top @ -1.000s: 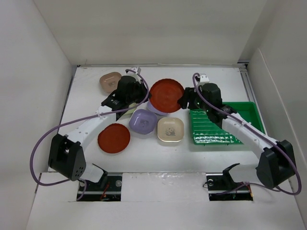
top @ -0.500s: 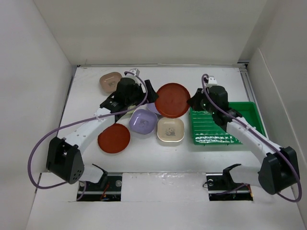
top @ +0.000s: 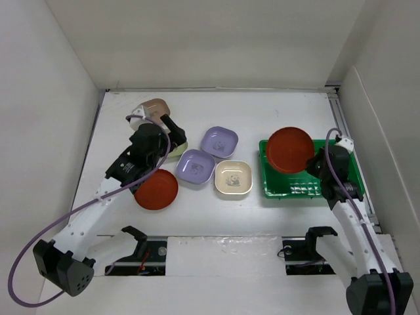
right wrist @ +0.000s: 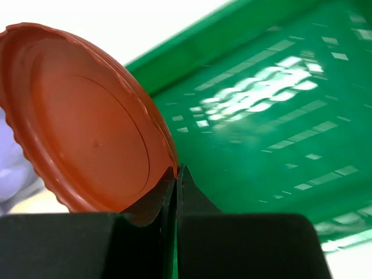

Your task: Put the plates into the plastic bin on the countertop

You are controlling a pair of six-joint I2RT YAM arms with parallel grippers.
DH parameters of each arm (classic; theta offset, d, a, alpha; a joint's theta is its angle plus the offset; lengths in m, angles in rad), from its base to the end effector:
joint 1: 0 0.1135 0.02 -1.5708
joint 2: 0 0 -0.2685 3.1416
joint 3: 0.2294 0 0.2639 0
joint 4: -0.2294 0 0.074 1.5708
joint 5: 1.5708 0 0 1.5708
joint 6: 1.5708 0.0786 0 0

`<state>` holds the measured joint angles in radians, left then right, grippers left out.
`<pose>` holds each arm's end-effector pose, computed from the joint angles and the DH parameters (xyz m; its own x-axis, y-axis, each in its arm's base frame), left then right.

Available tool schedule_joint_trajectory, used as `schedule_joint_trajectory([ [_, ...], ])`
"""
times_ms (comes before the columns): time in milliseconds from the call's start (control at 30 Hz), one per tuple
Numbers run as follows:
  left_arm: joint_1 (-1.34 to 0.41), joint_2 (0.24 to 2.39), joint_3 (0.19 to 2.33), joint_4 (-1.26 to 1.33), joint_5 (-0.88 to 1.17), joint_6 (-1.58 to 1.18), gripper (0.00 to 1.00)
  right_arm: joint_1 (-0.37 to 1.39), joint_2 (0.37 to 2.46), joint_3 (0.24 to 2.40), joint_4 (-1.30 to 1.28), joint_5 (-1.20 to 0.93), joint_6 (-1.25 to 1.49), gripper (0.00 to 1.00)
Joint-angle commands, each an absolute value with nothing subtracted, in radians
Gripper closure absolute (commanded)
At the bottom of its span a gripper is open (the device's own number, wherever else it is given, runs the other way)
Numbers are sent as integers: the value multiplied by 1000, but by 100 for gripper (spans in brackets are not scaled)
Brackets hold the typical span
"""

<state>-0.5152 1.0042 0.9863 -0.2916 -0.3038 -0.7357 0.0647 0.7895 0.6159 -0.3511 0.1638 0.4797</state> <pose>0.2516 -0.1154 0.3501 -0.3456 -0.5402 -0.7673 -0.0131 0.8204 -0.5717 0.2259 0.0018 0.2429 -0.4079 0.4299 -0.8055 0.2991 0.8965 0.3270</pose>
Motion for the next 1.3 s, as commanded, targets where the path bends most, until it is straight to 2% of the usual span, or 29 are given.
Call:
schedule_joint_trajectory([
  [0, -515, 996, 968, -360, -393, -773, 0, -6, 782, 592, -420, 238, 483, 100],
  [133, -515, 996, 968, -414, -439, -816, 0, -74, 845, 592, -422, 235, 495, 100],
  [367, -515, 977, 959, -456, -502, -877, 0, -83, 887, 532, -330, 76, 486, 100],
  [433, -515, 966, 950, -465, -502, -891, 0, -83, 877, 522, -321, 57, 476, 94],
  [467, -515, 966, 950, -465, -502, -900, 0, -83, 868, 522, -321, 26, 463, 80],
  [500, -515, 966, 940, -475, -511, -931, 0, -83, 868, 512, -321, 14, 463, 61],
  [533, -515, 957, 927, -476, -511, -945, 0, -83, 868, 512, -321, 14, 463, 29],
  [633, -515, 948, 897, -476, -511, -994, 0, -83, 845, 523, -345, 5, 463, 17],
  [667, -515, 948, 882, -488, -511, -1006, 0, -83, 815, 534, -354, -5, 463, 6],
  [733, -515, 948, 870, -512, -535, -1046, 0, -74, 772, 557, -363, -14, 454, 0],
  [967, -494, 977, 764, -644, -509, -1261, 0, 47, 669, 699, -402, -11, 356, 0],
  [1267, -494, 956, 588, -689, -316, -1456, 0, 259, 790, 805, -382, -29, 279, 0],
])
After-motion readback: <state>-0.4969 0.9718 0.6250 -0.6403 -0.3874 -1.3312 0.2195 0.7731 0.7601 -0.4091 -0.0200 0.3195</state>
